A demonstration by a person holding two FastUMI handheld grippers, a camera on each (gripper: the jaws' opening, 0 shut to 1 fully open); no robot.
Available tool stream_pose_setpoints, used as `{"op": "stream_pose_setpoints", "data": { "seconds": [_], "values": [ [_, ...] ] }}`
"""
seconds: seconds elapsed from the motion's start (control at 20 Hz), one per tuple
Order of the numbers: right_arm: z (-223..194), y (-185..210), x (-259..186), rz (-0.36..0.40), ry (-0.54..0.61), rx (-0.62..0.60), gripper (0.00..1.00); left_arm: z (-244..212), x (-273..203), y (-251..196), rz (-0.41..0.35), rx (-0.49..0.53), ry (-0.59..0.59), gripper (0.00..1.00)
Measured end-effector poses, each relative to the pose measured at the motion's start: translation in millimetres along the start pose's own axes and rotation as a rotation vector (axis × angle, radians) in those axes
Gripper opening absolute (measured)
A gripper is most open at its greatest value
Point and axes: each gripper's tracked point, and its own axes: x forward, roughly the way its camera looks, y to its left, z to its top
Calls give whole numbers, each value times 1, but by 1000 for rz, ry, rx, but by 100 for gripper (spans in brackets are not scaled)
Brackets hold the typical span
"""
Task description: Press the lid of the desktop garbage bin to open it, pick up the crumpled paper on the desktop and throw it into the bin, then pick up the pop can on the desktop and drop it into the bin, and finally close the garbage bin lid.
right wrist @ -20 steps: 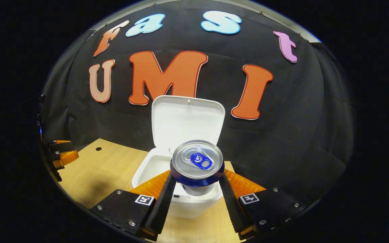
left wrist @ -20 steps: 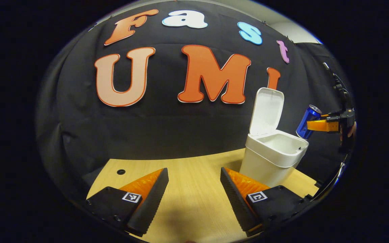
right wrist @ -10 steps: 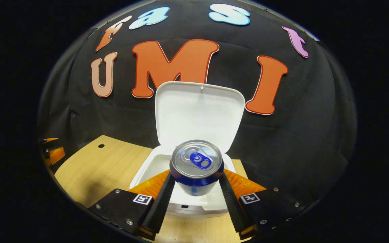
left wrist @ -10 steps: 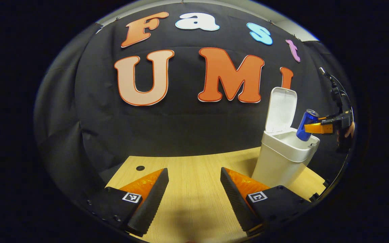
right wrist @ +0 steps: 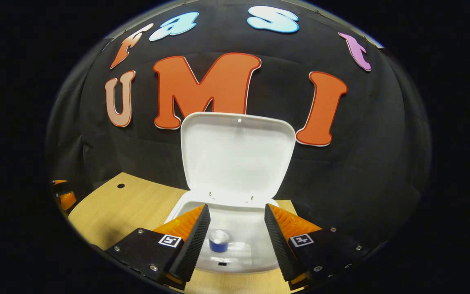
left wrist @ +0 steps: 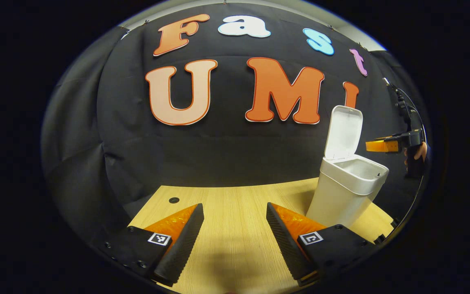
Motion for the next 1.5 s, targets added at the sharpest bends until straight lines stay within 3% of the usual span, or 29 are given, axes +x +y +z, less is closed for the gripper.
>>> {"op": "stream_pose_setpoints", "data": {
  "seconds": [0.4, 0.6, 0.85, 1.0, 1.5],
  "values": [
    [57, -13, 9, -35, -74, -6, 81, -11, -5, 17, 51, -35, 4, 98],
    [83, -14, 15, -38, -103, -7, 81, -20, -13, 21, 84, -4, 1, 98],
    [119, -7, 24, -26, -148, -16, 81, -35, -19, 12, 82, -19, 21, 99],
    [140, -17, 36, -70, -175, -17, 80, -39, -19, 13, 99, -12, 29, 98],
    [140, -9, 63, -64, -111, 19, 80, -44, -21, 31, 141, 0, 38, 99]
  ]
}}
